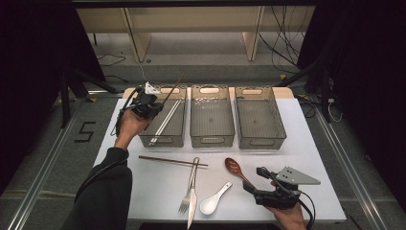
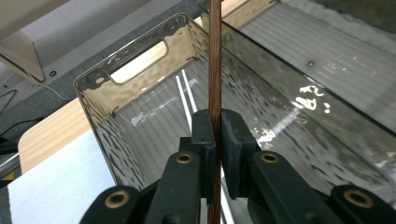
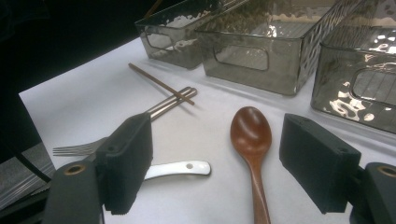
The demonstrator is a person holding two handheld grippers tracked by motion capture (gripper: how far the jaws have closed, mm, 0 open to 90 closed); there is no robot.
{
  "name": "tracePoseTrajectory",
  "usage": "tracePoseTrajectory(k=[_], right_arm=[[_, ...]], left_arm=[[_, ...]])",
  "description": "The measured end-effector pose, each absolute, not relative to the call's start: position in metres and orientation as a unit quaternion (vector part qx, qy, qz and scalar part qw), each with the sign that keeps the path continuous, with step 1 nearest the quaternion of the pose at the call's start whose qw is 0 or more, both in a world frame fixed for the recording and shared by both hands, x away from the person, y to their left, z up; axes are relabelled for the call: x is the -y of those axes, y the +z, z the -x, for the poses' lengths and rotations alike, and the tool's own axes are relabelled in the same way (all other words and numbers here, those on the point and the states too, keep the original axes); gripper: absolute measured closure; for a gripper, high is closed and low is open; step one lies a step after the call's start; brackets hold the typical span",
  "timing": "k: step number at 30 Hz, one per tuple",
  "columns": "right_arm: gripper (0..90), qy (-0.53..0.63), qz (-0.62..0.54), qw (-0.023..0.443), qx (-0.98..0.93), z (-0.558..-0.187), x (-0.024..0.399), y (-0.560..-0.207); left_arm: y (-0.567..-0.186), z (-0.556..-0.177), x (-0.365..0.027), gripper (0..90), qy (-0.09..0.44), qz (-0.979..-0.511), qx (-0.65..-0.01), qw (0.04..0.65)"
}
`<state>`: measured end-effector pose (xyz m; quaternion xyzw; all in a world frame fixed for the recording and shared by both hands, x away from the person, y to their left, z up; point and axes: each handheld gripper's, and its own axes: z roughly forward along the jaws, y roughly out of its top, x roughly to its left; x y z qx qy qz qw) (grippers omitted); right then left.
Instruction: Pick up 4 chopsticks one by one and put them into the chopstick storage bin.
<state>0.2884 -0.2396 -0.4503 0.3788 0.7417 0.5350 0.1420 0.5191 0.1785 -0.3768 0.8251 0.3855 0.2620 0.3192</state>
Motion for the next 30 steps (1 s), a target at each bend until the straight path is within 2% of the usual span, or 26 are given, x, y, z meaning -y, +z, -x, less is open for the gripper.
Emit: tracePoseTrajectory(k=[17,30], right_arm=[[26.6,0.535,-0.378,0.142,-0.742,-0.288,0.24,-0.45],[26.6,0.535,-0.378,0.142,-0.742,-0.288,0.24,-0.45]], left_arm=[[-0.391,-0.527,-0.181,83.6,0.264,-0.819,-0.403,0.313],[-0.399,-0.529,-0.181,82.3,0.244,-0.825,-0.416,0.293]])
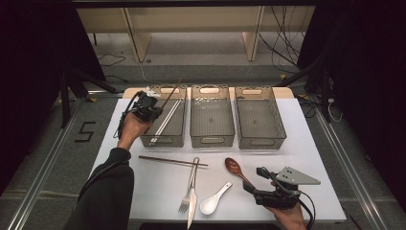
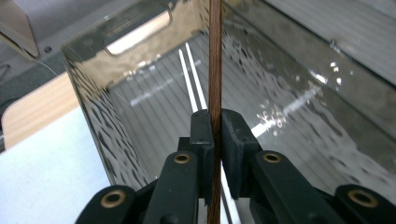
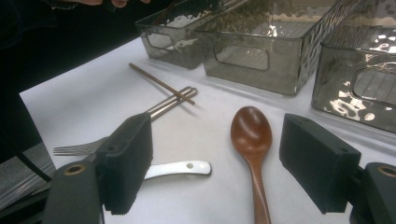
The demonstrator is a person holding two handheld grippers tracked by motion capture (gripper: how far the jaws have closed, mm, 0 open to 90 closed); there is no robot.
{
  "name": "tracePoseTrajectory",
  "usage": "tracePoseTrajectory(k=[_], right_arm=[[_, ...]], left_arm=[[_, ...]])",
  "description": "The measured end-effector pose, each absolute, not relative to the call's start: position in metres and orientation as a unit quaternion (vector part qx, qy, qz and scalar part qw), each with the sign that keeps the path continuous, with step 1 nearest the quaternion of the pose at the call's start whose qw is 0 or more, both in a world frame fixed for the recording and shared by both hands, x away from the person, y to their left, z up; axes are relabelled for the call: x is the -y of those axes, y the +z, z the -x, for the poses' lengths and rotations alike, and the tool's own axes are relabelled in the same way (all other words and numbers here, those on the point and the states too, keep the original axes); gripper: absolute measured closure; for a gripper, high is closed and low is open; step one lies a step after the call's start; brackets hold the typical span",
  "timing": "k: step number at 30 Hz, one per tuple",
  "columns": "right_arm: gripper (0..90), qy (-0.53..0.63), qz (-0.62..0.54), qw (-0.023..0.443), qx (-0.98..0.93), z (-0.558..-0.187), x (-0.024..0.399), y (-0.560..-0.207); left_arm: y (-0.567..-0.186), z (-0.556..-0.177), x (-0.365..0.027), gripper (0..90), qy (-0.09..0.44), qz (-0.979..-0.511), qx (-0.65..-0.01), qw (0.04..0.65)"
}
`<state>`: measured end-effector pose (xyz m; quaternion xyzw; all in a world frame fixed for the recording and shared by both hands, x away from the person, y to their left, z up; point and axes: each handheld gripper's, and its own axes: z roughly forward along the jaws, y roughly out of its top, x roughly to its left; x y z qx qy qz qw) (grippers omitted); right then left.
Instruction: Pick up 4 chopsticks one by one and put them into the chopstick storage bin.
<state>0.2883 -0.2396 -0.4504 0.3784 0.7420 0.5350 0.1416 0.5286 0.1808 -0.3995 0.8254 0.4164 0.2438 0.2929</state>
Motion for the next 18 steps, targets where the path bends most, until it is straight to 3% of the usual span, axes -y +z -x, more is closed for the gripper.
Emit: tracePoseTrajectory(k=[10,18], right_arm=[[26.6,0.534,-0.379,0.142,-0.742,-0.288,0.24,-0.451],[26.6,0.532,-0.38,0.142,-0.743,-0.288,0.239,-0.451]], left_arm=[[-0.378,-0.509,-0.184,63.5,0.229,-0.83,-0.406,0.307],[-0.365,-0.472,-0.179,39.7,0.193,-0.849,-0.374,0.319]])
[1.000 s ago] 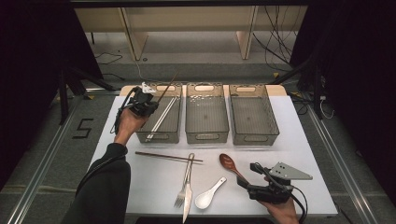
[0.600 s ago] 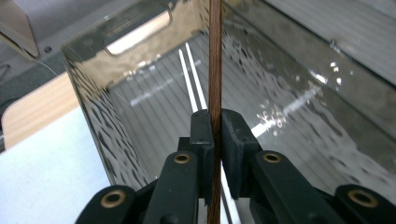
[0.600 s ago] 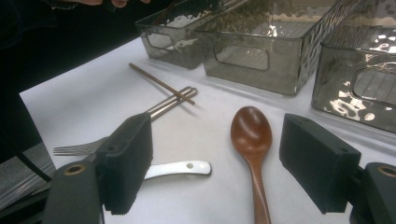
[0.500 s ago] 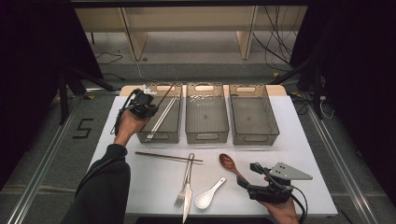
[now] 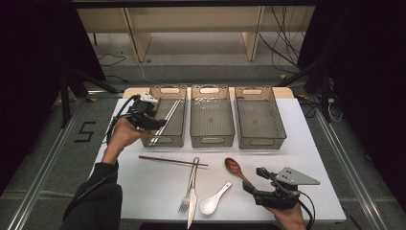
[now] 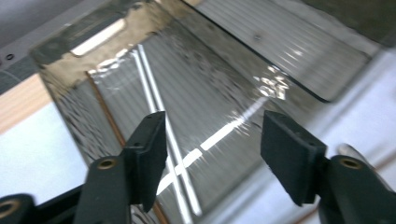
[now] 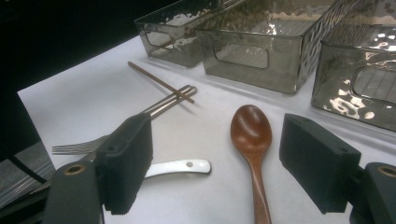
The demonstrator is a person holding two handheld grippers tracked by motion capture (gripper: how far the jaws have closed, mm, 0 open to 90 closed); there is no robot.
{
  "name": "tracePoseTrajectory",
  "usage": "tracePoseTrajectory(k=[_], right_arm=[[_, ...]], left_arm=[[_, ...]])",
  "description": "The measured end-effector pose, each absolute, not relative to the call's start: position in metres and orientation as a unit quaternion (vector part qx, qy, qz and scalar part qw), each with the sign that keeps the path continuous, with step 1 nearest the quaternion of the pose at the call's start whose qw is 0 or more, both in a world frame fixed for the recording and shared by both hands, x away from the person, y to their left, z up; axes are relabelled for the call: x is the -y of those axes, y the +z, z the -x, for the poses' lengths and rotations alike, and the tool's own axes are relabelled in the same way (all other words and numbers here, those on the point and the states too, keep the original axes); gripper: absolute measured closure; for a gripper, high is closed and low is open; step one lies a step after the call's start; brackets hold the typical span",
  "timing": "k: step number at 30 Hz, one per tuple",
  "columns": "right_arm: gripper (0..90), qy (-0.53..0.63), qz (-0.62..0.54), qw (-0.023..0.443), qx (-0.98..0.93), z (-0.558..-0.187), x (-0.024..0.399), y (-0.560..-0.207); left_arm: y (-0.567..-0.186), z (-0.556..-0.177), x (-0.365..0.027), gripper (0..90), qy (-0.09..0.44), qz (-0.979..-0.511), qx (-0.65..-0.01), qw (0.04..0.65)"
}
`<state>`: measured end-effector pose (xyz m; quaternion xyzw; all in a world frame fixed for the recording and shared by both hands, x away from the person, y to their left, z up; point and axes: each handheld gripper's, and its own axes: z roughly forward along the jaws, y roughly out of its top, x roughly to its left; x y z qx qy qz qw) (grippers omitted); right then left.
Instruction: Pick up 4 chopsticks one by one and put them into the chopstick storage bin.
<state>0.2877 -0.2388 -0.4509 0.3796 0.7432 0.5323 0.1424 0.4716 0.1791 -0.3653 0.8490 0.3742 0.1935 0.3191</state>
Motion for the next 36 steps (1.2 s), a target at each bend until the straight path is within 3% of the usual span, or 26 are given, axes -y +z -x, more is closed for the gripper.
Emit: tracePoseTrajectory(k=[7,18,24,30,36], right_arm=[[26.6,0.532,-0.38,0.143,-0.743,-0.288,0.238,-0.451],[26.6,0.532,-0.379,0.144,-0.744,-0.288,0.239,-0.45],[26.6,0.533,-0.377,0.144,-0.744,-0.287,0.238,-0.45],[26.6,0.531,-0.378,0.143,-0.745,-0.288,0.238,-0.45],[26.6,0.531,-0.378,0.143,-0.745,-0.287,0.238,-0.45]], left_arm=[[-0.374,-0.441,-0.17,31.1,0.167,-0.865,-0.34,0.328],[-0.407,-0.427,-0.149,27.8,0.134,-0.919,-0.262,0.261],[-0.423,-0.428,-0.146,26.0,0.115,-0.931,-0.255,0.233],[-0.434,-0.429,-0.142,28.5,0.109,-0.942,-0.241,0.204],[-0.446,-0.431,-0.138,38.5,0.103,-0.955,-0.219,0.172]])
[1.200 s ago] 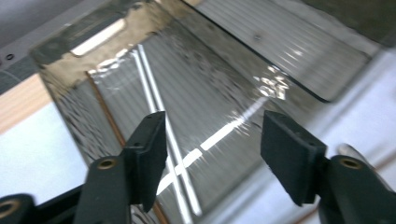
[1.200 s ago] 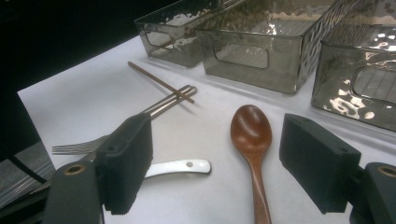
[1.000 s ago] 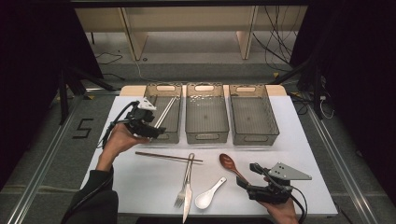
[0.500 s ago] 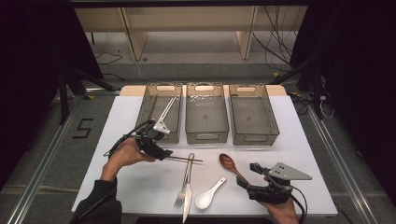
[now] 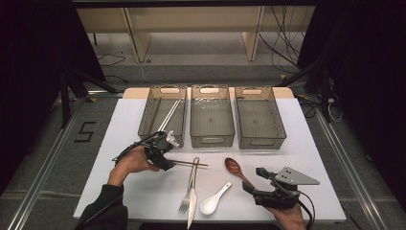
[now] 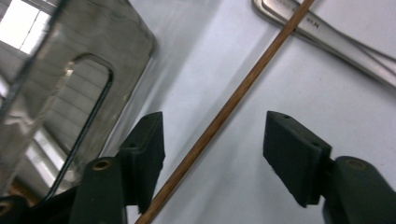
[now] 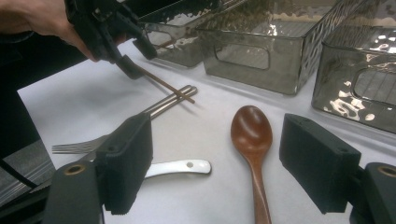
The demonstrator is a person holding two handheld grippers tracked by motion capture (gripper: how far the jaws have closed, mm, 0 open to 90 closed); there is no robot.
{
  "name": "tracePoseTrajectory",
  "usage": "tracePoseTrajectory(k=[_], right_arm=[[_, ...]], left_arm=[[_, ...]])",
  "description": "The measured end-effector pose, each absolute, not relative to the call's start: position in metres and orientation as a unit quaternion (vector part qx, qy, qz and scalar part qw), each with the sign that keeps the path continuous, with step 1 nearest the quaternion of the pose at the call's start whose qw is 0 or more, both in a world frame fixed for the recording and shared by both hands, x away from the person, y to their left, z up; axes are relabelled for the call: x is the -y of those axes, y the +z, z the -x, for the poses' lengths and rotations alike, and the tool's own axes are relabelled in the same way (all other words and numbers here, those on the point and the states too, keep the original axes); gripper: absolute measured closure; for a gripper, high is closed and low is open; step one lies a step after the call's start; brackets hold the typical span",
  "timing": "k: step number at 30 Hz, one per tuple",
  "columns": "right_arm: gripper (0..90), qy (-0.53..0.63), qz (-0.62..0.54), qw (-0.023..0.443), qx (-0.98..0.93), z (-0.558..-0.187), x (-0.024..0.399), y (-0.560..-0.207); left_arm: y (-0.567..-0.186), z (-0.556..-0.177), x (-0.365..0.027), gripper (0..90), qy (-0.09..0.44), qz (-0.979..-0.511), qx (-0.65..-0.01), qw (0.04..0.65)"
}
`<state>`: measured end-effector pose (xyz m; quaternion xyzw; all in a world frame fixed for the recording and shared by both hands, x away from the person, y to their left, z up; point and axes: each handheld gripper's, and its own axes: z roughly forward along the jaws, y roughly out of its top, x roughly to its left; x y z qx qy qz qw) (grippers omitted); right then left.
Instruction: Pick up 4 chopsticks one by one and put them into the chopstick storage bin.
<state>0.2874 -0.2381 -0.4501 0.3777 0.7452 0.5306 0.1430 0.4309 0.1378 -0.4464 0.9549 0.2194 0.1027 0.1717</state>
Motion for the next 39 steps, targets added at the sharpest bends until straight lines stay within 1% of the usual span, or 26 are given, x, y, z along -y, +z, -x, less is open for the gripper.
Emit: tracePoseTrajectory(k=[5,14,22,26,35,39], right_arm=[[26.6,0.531,-0.378,0.143,-0.745,-0.287,0.238,-0.45],[26.6,0.531,-0.378,0.143,-0.745,-0.288,0.239,-0.45],[26.6,0.531,-0.378,0.144,-0.745,-0.287,0.238,-0.45],[26.6,0.532,-0.378,0.144,-0.744,-0.287,0.239,-0.45],[26.6,0.532,-0.377,0.144,-0.745,-0.288,0.239,-0.45],[26.6,0.532,-0.376,0.145,-0.745,-0.287,0.239,-0.449]], left_arm=[[-0.453,-0.434,-0.138,45.7,0.102,-0.958,-0.214,0.162],[-0.46,-0.439,-0.135,55.5,0.092,-0.965,-0.197,0.145],[-0.462,-0.44,-0.133,67.9,0.077,-0.968,-0.196,0.139],[-0.461,-0.438,-0.131,73.0,0.078,-0.972,-0.177,0.131],[-0.461,-0.435,-0.13,78.3,0.087,-0.978,-0.138,0.129],[-0.462,-0.433,-0.129,80.8,0.092,-0.979,-0.131,0.131]])
